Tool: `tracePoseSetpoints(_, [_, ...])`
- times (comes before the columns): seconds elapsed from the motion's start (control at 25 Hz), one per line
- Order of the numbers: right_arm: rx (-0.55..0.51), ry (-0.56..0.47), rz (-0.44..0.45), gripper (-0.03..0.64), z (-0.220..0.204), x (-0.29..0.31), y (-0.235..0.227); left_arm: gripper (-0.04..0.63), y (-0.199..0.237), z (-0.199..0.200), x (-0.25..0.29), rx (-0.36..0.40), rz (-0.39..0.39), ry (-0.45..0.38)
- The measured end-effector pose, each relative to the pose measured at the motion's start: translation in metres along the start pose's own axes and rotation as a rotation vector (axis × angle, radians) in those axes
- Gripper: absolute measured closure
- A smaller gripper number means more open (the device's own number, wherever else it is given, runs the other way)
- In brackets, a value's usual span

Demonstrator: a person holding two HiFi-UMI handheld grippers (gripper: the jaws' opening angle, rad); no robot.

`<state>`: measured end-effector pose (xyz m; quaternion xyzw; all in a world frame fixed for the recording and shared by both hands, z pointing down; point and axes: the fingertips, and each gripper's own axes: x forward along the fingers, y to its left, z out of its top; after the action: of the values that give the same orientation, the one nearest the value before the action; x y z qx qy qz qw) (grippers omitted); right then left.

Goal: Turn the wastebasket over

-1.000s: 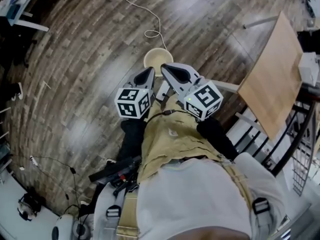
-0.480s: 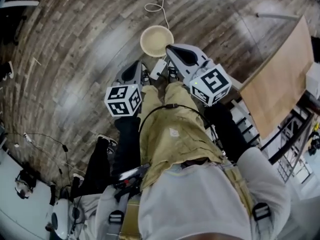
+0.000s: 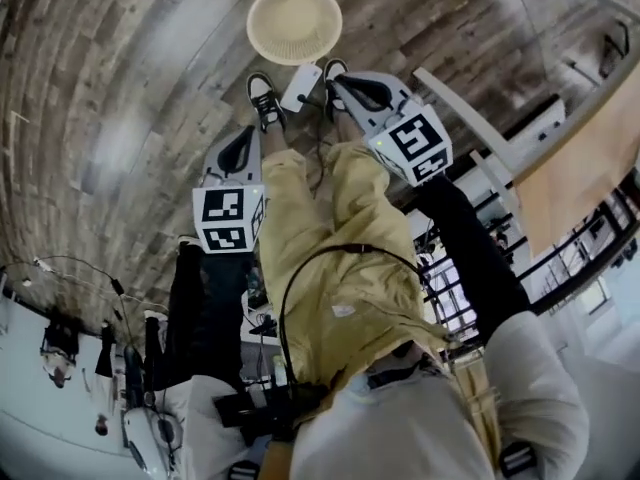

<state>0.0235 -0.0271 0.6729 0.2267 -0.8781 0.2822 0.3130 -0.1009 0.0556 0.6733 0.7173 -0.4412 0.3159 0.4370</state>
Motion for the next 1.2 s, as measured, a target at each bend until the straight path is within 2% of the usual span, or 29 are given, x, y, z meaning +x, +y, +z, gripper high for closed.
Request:
tracePoseSetpoints(0.12, [-0.049, 0.092, 0.049, 0.594, -0.058, 0.042, -0.005, 0.594, 0.0, -0.037, 0.042, 0.072, -0.026, 0.074])
tracePoseSetpoints(0.36, [-0.173, 0.234, 0.122, 0.594, -0.137, 0.124, -0.016, 0.594, 0.012, -0.062, 0.126, 0.209, -0.044, 0.126])
tracePoseSetpoints(0.48, [-0.215, 0.329, 0.147, 0.592, -0.174, 0.153, -0.022, 0.594, 0.023, -0.076, 0.176, 0.346, -0.034, 0.169])
tracePoseSetpoints(0.56, [-0.217, 0.367, 0.15, 0.592, -0.19, 0.165, -0.028, 0.594, 0.031, -0.08, 0.209, 0.458, -0.019, 0.201])
tracePoseSetpoints(0.64, [-0.197, 0.392, 0.147, 0.592, -0.203, 0.171, -0.033, 0.594, 0.033, -0.083, 0.238, 0.537, -0.015, 0.223])
tracePoseSetpoints(0.84, [-0.189, 0.481, 0.161, 0.591, -0.241, 0.187, -0.051, 0.594, 0.033, -0.1, 0.297, 0.667, -0.021, 0.286])
tracePoseSetpoints(1.04, [-0.192, 0.53, 0.177, 0.591, -0.262, 0.194, -0.07, 0.586, 0.052, -0.138, 0.34, 0.784, -0.037, 0.406])
tracePoseSetpoints(1.2, [-0.169, 0.534, 0.16, 0.591, -0.27, 0.199, -0.092, 0.501, 0.06, -0.161, 0.361, 0.891, -0.058, 0.492])
